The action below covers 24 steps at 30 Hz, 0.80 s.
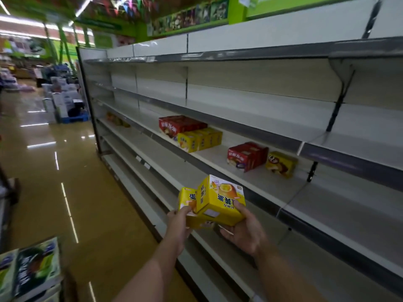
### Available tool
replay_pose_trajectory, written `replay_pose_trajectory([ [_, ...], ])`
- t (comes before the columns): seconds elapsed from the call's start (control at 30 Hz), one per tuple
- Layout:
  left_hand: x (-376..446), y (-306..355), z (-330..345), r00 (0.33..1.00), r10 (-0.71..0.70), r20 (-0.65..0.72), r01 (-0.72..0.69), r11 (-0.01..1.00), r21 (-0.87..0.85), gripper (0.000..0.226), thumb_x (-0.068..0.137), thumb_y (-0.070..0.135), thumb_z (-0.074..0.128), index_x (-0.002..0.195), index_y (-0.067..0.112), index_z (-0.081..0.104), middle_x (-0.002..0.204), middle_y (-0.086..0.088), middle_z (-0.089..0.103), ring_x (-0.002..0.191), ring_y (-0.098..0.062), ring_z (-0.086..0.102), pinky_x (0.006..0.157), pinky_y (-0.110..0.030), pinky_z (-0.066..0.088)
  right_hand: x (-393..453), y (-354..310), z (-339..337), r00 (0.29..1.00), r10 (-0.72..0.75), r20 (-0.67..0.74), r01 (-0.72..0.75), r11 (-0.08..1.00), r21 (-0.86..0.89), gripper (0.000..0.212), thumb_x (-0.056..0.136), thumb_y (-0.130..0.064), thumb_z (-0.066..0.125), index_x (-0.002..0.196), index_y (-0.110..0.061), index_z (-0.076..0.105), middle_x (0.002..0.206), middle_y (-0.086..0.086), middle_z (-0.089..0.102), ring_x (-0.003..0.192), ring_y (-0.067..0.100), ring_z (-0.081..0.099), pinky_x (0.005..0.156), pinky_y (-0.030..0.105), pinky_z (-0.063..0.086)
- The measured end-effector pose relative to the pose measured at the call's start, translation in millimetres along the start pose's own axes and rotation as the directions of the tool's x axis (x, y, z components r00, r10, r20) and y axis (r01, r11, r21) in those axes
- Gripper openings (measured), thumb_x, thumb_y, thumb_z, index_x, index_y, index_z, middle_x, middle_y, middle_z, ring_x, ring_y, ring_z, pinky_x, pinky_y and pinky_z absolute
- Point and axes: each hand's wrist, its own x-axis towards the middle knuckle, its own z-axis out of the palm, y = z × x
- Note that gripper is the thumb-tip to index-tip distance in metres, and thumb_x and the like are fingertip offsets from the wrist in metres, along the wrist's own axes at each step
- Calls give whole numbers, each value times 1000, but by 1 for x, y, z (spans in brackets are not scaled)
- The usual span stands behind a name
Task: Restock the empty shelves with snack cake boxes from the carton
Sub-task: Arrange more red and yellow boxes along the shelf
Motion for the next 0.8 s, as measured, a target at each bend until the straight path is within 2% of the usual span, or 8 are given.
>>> replay_pose_trajectory([
  [0.07,14,-6,17,1000,-15,-10,15,1000,15,47,92,27,56,132,5,43,113,-15,60,81,-17,60,53,-25,48,7,-12,-17,1000,0,2,0,1000,-2,36,85,-46,53,107,-18,61,100,10,69,90,25,60,76,32,42],
  [0.17,33,-6,40,999,-19,-33,19,1000,4,42,92,26,54,128,7,46,116,-16,58,87,-21,59,63,-30,48,21,-23,-33,1000,-13,-24,14,999,41,46,88,-56,47,112,-21,62,104,9,68,90,24,59,71,30,41],
  [0.27,52,4,63,1000,-10,-18,10,1000,4,28,93,21,53,117,8,45,102,-12,56,92,-23,56,79,-35,50,43,-33,-42,991,-68,-111,71,997,29,47,84,-59,52,116,-25,59,115,7,64,100,24,57,84,34,42],
  [0.33,74,7,73,1000,7,2,-7,999,45,36,91,23,55,122,6,47,106,-14,59,95,-25,58,78,-37,50,58,-42,-42,982,-115,-148,122,992,39,45,83,-55,55,117,-26,59,114,4,65,103,23,57,89,36,41],
  [0.47,122,18,91,997,32,69,-39,995,96,53,82,30,60,126,7,44,123,-17,52,106,-27,57,63,-29,48,101,-62,-34,972,-193,-131,201,979,46,51,84,-57,52,125,-27,58,118,5,67,109,24,57,86,37,40],
  [0.67,201,64,107,978,43,204,-88,972,216,36,91,22,58,118,10,37,114,-11,49,99,-23,49,83,-34,38,173,-90,3,950,-236,-203,246,969,28,52,86,-54,54,127,-22,57,115,8,69,103,26,64,78,35,51],
  [0.73,235,79,106,962,23,273,-107,949,298,39,91,25,58,123,8,42,118,-10,52,101,-23,49,84,-33,35,196,-99,15,940,-235,-246,240,971,-12,53,85,-54,54,128,-23,55,116,6,68,97,22,64,70,32,47],
  [0.8,265,92,105,949,-2,317,-124,918,376,43,90,25,59,127,6,46,123,-10,55,103,-23,50,83,-32,34,217,-106,23,929,-238,-284,236,971,-41,54,84,-54,55,129,-23,53,117,7,67,98,23,63,72,32,45],
])
